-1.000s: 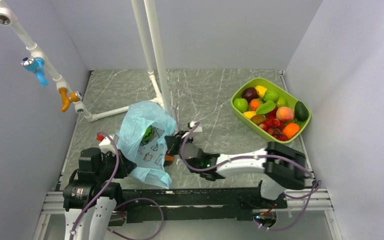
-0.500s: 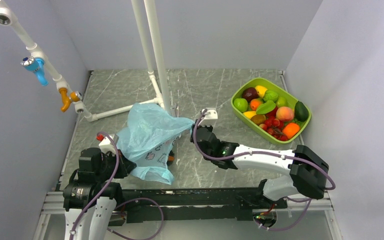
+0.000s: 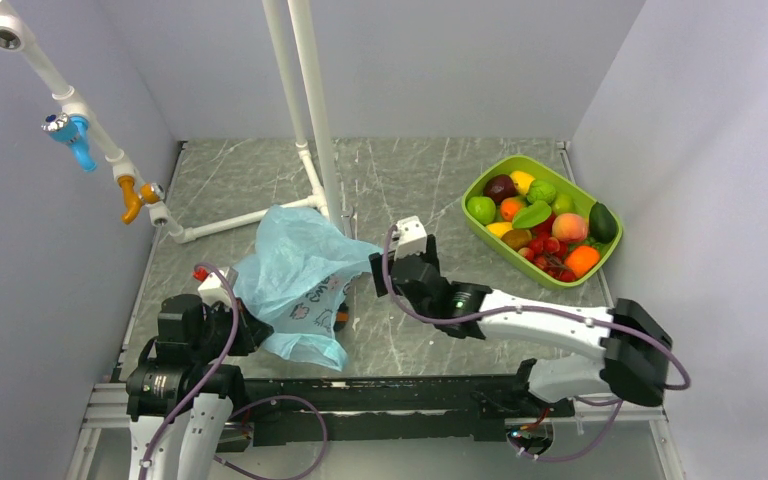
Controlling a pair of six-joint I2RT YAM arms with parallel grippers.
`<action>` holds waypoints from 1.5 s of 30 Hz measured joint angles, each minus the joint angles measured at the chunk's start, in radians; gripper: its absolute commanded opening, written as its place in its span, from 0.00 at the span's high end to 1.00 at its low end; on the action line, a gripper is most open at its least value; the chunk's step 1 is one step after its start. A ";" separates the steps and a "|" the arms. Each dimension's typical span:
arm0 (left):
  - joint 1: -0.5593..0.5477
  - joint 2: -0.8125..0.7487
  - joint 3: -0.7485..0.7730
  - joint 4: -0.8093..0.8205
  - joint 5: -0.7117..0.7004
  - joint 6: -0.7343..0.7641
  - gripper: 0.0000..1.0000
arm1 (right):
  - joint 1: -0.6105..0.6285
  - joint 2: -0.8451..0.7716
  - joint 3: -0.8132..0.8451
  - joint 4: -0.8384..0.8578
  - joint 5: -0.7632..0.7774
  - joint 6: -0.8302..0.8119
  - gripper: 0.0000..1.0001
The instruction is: Take the fake fruits out of the plastic bag
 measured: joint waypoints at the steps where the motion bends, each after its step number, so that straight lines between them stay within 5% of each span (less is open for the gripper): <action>1: 0.000 0.000 0.000 0.000 0.000 0.000 1.00 | 0.003 -0.030 0.001 -0.011 -0.001 -0.013 0.09; 12: 0.002 0.000 0.000 0.000 0.000 0.002 1.00 | 0.201 -0.201 0.035 0.018 -0.163 -0.111 0.10; 18: 0.002 0.000 0.000 0.000 0.000 0.002 1.00 | 0.285 -0.068 0.066 0.116 -0.285 -0.162 0.61; 23: 0.002 0.000 0.000 0.001 0.000 0.002 1.00 | 0.285 0.123 0.102 0.235 -0.296 -0.166 0.74; 31: 0.003 0.000 0.000 0.001 0.001 0.002 1.00 | 0.271 0.408 0.155 0.471 -0.172 -0.224 0.69; 45: 0.007 0.000 0.000 0.005 0.002 0.002 1.00 | 0.215 0.655 0.329 0.714 -0.115 -0.280 0.40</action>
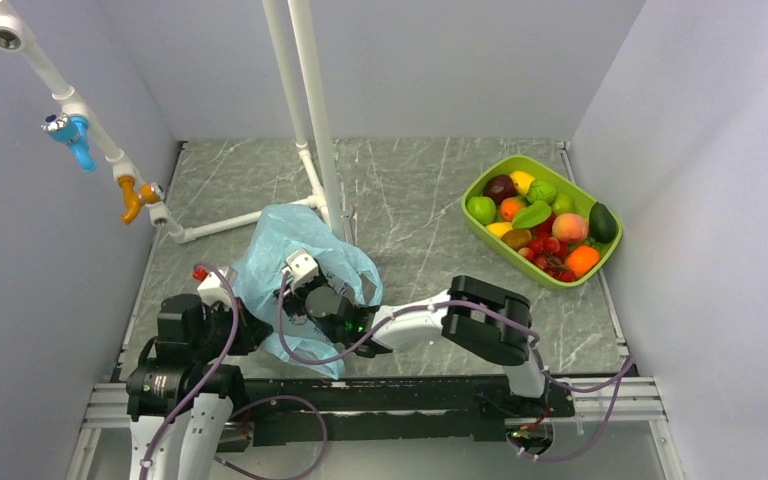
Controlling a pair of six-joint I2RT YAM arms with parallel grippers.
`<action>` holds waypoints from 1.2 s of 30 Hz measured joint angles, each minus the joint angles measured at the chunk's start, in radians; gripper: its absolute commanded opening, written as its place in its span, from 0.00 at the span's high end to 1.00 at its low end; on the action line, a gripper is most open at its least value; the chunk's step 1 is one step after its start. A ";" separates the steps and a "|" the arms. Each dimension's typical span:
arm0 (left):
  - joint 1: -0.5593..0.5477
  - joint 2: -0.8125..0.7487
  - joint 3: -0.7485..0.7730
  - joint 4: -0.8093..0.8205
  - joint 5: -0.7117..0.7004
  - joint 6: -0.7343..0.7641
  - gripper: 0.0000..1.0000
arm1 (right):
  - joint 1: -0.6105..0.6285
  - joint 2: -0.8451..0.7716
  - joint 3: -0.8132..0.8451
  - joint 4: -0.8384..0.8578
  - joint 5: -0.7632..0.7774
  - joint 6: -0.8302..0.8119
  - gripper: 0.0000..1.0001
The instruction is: Take the fake fruits out of the plastic bag
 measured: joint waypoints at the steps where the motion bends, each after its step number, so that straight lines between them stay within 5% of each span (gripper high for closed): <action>1: 0.000 0.000 0.000 0.000 0.000 0.000 1.00 | -0.003 0.012 0.011 0.013 0.003 -0.003 0.39; 17: 0.002 0.014 0.000 0.006 -0.001 0.000 1.00 | -0.075 0.210 0.197 0.087 0.042 -0.023 0.01; 29: 0.002 0.019 0.000 0.006 0.000 0.000 1.00 | -0.139 0.344 0.316 0.001 -0.010 -0.002 0.03; 36: 0.006 0.024 0.000 0.007 0.003 0.000 1.00 | -0.153 0.364 0.327 -0.050 -0.037 0.021 0.20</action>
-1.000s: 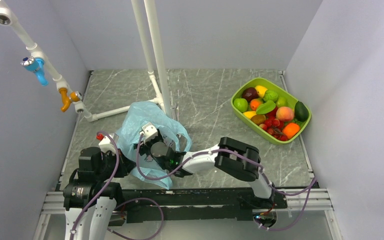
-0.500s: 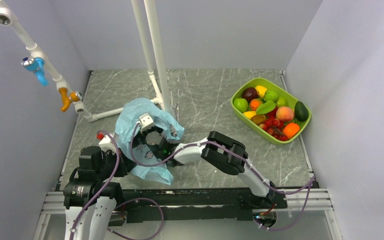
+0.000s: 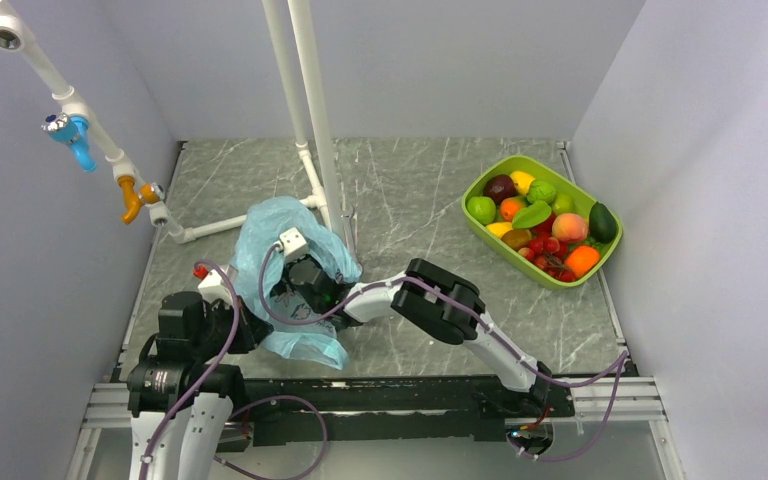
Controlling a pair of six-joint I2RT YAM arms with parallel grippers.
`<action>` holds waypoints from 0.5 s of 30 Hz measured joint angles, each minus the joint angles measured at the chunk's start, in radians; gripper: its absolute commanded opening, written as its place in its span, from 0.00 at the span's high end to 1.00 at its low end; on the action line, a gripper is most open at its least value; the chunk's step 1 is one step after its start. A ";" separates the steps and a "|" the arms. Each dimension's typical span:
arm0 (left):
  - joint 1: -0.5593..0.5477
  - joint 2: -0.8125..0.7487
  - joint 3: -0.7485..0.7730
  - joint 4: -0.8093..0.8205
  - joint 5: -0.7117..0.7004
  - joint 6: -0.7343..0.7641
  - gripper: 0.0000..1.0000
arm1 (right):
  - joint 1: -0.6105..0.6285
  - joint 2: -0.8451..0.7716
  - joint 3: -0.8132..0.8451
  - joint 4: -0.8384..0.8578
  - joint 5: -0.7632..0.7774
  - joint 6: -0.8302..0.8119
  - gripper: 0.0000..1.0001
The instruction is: Take the fake fruits out of the plastic bag
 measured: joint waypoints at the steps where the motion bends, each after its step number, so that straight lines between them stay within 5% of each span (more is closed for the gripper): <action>1: 0.000 0.001 0.000 0.000 0.000 0.000 1.00 | 0.000 0.000 0.005 -0.003 -0.004 -0.001 0.23; 12: 0.003 0.003 0.000 0.000 0.001 0.000 1.00 | -0.003 -0.021 -0.034 0.024 -0.079 -0.036 0.77; 15: 0.004 0.003 0.000 0.000 0.004 0.000 1.00 | -0.003 -0.060 -0.081 0.026 -0.080 -0.043 0.82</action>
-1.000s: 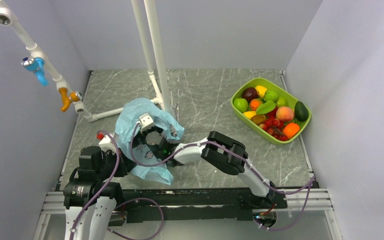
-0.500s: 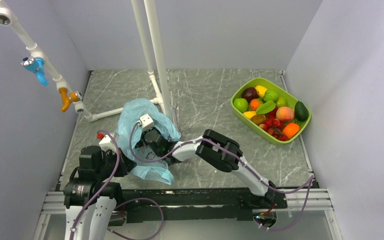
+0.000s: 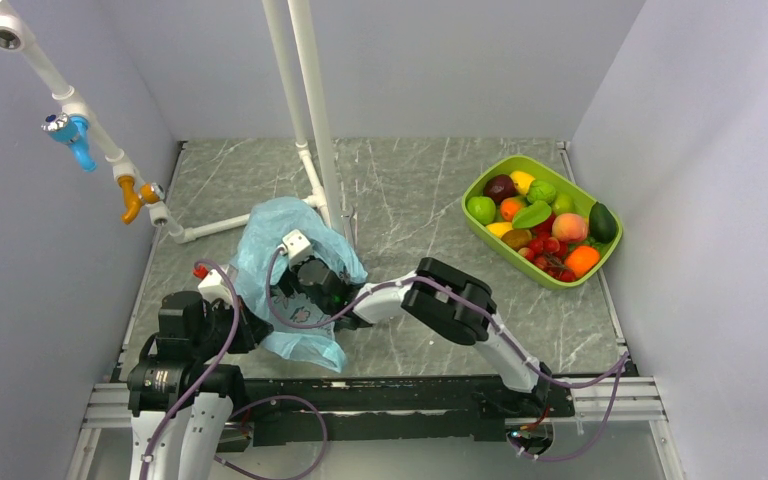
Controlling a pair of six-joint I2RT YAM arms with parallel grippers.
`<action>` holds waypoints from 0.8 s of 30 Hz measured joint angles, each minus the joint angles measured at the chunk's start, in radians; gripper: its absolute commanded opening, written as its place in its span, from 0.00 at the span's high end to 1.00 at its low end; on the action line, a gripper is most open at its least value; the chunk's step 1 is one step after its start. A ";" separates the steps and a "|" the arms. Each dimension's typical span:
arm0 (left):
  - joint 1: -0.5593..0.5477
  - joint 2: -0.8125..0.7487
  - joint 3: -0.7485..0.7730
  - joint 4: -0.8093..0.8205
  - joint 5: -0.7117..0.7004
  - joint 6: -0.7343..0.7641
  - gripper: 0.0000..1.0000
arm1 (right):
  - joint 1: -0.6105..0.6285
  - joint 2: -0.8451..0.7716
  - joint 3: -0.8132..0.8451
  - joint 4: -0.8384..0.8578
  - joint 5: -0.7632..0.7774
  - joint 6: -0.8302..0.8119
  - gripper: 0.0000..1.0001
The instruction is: Take the fake fruits out of the plastic bag
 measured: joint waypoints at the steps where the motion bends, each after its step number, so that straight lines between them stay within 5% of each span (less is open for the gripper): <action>1: 0.000 0.000 0.000 0.000 0.000 0.000 1.00 | 0.000 -0.016 -0.018 0.003 -0.001 -0.001 0.83; 15: 0.000 0.000 0.000 0.000 0.000 0.000 1.00 | 0.035 -0.356 -0.302 -0.018 -0.107 0.062 0.99; 24: 0.001 0.000 0.000 0.000 0.000 0.000 1.00 | 0.071 -0.543 -0.429 -0.151 -0.281 0.192 1.00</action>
